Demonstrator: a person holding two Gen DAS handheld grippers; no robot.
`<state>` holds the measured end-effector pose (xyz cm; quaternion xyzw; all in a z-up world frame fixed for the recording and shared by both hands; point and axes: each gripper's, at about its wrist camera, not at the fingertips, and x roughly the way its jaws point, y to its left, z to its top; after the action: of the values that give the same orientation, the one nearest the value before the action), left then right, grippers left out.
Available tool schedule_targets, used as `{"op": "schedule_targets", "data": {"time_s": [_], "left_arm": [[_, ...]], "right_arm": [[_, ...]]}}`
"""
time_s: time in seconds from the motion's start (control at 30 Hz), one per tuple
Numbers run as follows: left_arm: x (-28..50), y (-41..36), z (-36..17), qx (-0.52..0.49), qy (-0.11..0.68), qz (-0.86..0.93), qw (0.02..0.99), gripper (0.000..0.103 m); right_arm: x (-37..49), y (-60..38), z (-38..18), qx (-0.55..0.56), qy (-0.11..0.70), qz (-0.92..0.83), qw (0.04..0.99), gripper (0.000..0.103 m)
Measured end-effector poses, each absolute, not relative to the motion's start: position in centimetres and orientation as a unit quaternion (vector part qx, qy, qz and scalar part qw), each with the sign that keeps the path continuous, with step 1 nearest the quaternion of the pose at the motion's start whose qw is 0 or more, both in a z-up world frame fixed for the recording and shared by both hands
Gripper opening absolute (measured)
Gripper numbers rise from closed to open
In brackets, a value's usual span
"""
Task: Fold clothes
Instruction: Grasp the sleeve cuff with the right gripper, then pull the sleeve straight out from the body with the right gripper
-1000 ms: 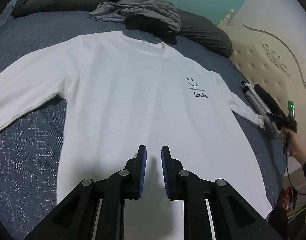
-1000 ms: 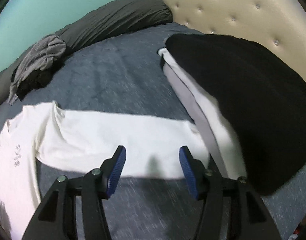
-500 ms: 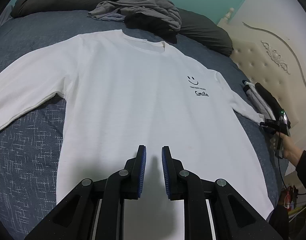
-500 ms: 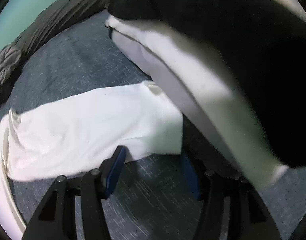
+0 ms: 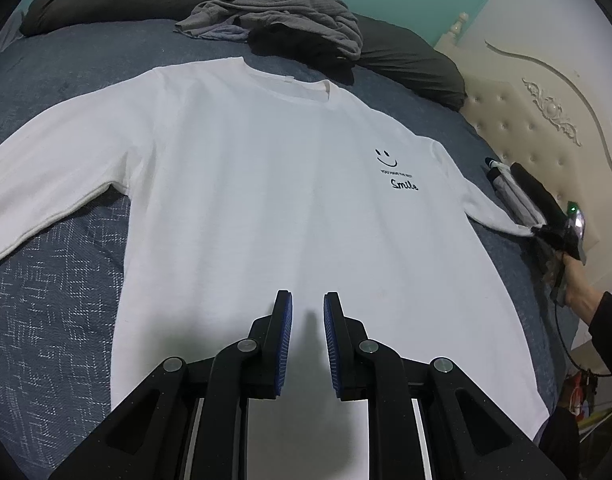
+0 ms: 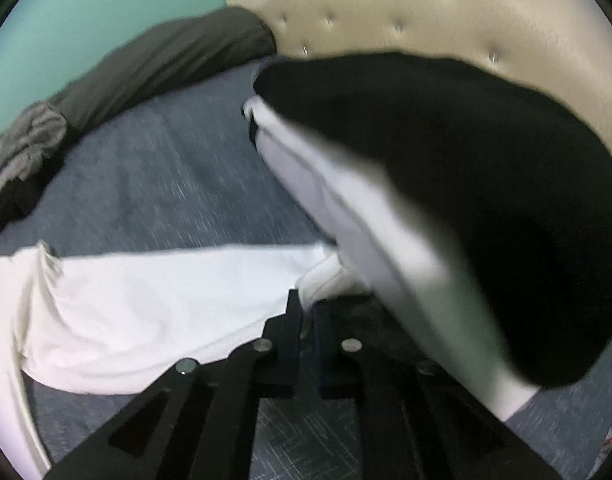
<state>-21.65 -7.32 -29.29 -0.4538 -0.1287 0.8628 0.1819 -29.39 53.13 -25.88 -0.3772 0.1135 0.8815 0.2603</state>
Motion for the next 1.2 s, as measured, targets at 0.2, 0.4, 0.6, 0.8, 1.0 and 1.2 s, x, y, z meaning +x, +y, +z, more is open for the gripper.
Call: {"op": "schedule_targets", "data": {"time_s": [0.2, 0.4, 0.6, 0.8, 1.0, 1.2], "left_arm": [[-21.5, -6.9, -29.3, -0.454, -0.124, 0.862, 0.185, 0.018], [-21.5, -6.3, -29.4, -0.457, -0.117, 0.861, 0.19, 0.018], [-21.6, -6.1, -29.7, -0.461, -0.114, 0.859, 0.193, 0.018], [-21.7, -6.0, -29.7, -0.463, -0.113, 0.857, 0.196, 0.018], [-21.8, -6.4, -29.4, -0.46, -0.115, 0.859, 0.195, 0.018], [-21.6, -6.2, -29.3, -0.459, -0.115, 0.859, 0.197, 0.018]], "right_arm": [[-29.8, 53.8, -19.3, -0.312, 0.086, 0.914, 0.245, 0.003], [-32.1, 56.4, -13.5, -0.279, 0.052, 0.927, 0.246, 0.003], [-34.5, 57.5, -10.7, -0.273, 0.008, 0.936, 0.223, 0.003], [-33.7, 58.4, -14.3, -0.333, 0.021, 0.916, 0.221, 0.003], [-30.9, 59.9, -18.3, -0.366, 0.085, 0.899, 0.224, 0.003], [-29.0, 59.7, -18.7, -0.37, 0.118, 0.896, 0.214, 0.012]]}}
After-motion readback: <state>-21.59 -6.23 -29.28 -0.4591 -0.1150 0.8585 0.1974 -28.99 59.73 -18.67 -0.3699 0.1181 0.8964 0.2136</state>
